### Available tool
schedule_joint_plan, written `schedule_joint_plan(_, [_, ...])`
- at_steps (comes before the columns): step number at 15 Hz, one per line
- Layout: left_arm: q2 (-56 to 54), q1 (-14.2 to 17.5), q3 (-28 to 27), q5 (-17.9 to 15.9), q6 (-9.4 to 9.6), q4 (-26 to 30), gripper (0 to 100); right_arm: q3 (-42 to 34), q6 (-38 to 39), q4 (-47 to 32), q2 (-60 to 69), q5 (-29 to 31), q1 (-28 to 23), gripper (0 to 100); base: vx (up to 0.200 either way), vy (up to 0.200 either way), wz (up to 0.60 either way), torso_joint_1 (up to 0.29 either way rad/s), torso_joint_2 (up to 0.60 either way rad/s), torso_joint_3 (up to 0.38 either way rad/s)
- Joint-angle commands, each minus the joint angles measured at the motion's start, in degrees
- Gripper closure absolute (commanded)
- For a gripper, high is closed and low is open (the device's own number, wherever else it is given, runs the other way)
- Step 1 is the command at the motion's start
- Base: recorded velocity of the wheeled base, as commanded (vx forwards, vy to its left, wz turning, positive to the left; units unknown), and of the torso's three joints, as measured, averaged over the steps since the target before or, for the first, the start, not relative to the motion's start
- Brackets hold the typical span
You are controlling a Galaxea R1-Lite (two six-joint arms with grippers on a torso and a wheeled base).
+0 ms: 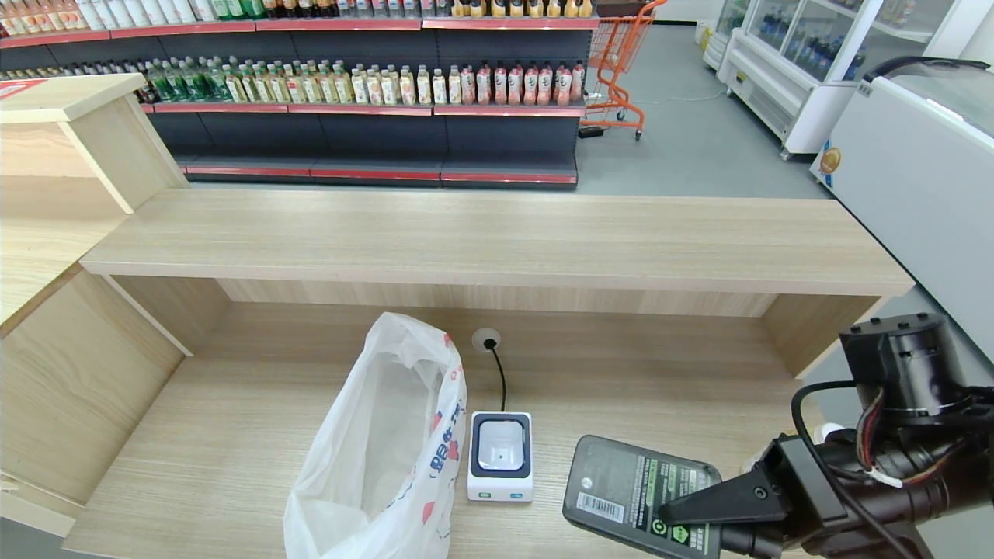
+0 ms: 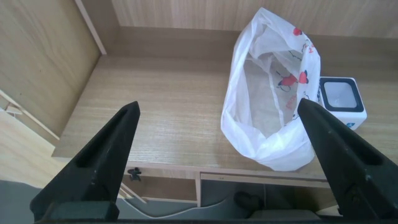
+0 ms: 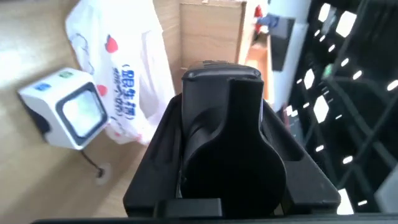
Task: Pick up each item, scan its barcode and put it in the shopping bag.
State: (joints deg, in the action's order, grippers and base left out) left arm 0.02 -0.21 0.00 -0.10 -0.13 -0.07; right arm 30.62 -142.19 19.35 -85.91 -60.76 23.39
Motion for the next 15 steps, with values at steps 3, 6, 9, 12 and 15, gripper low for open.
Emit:
schedule_joint_plan(3, [0.0,0.0,0.0,0.0,-0.04,0.0,0,-0.9,37.9,-5.3,14.1,3.3,-5.1,100,0.0,0.0,0.0,0.0,0.0,0.0])
schedule_joint_plan(6, [0.0,0.0,0.0,0.0,-0.04,0.0,0,5.3,78.2,-2.7,20.3,4.5,-7.8,100,0.0,0.0,0.0,0.0,0.0,0.0])
schedule_joint_plan(9, [0.0,0.0,0.0,0.0,-0.04,0.0,0,4.4,108.6,0.3,20.8,17.0,-11.2,100,0.0,0.0,0.0,0.0,0.0,0.0])
schedule_joint_plan(12, [0.0,0.0,0.0,0.0,-0.04,0.0,0,5.1,143.9,1.3,17.4,19.4,-10.7,100,0.0,0.0,0.0,0.0,0.0,0.0])
schedule_joint_plan(15, [0.0,0.0,0.0,0.0,-0.04,0.0,0,5.0,162.0,1.4,15.0,19.0,-9.9,100,0.0,0.0,0.0,0.0,0.0,0.0])
